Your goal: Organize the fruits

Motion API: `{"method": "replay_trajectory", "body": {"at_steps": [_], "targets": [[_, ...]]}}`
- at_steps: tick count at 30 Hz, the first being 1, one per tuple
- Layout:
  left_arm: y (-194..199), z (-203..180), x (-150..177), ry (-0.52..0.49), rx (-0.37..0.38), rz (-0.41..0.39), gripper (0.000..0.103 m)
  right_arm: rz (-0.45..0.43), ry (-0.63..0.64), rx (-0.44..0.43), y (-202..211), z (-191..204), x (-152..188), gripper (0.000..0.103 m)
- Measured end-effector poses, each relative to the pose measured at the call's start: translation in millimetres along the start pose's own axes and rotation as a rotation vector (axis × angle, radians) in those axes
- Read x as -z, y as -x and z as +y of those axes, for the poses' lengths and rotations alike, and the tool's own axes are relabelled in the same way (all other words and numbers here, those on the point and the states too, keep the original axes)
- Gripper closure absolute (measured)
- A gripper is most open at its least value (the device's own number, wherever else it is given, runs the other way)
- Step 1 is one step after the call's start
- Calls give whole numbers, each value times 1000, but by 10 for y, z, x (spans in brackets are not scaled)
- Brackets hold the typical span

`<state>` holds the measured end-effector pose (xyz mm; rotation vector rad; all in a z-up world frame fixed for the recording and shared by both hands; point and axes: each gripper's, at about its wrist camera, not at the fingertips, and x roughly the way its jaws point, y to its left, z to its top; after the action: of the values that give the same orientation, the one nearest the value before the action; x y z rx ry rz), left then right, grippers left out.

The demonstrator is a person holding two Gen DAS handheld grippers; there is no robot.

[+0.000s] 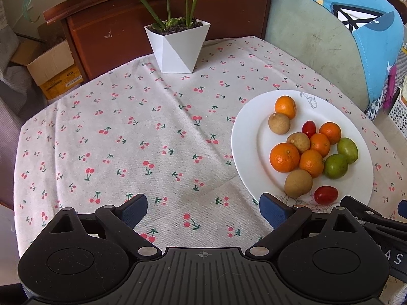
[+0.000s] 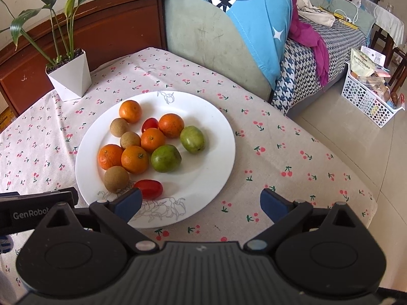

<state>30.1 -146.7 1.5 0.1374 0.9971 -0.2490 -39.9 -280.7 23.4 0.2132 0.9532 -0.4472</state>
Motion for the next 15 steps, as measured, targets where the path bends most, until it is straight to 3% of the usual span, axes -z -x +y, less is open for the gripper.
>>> {"method": "replay_trajectory", "body": {"at_steps": [15], "targets": [[-80, 26, -40, -3, -36, 28, 7, 26, -14, -18, -83, 55, -24, 4]]}}
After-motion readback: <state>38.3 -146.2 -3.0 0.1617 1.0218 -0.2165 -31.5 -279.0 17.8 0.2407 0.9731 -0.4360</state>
